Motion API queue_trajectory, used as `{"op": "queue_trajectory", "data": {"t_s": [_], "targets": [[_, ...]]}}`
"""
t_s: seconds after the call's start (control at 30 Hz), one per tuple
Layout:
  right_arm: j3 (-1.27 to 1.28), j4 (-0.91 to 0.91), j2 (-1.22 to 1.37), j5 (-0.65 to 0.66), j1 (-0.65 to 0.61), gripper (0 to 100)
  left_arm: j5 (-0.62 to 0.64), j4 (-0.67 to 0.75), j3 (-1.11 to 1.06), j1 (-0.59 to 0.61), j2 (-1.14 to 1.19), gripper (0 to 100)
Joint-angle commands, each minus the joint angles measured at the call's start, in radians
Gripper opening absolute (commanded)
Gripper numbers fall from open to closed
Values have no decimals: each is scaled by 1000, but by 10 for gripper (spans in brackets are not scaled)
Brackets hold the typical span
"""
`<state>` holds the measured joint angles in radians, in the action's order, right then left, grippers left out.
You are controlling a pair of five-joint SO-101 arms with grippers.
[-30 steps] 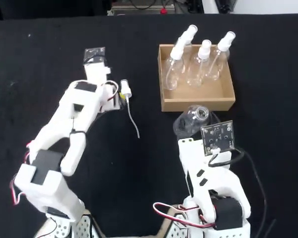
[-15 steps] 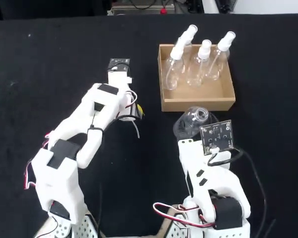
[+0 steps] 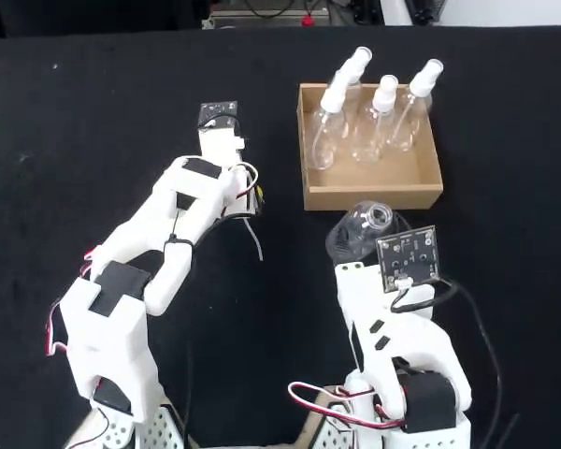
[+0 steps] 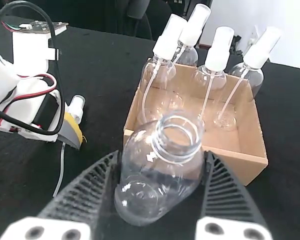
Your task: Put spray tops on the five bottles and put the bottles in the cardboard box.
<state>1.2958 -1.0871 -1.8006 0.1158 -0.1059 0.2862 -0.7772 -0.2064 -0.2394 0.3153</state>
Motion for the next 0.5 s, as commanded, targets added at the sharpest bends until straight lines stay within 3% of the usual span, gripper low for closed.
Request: {"op": "queue_trajectory", "data": {"t_s": [0.0,0.1,0.37,0.47], "targets": [[-4,-18,-90,2,-11,172,9,18,30,10,-12,141],[-4,-20,-90,2,-11,172,12,20,4,8,-15,23],[-4,-20,-90,2,-9,172,6,-126,-35,33,-124,30],[-2,-21,-90,2,-9,172,-91,-193,-116,85,-264,30]]}}
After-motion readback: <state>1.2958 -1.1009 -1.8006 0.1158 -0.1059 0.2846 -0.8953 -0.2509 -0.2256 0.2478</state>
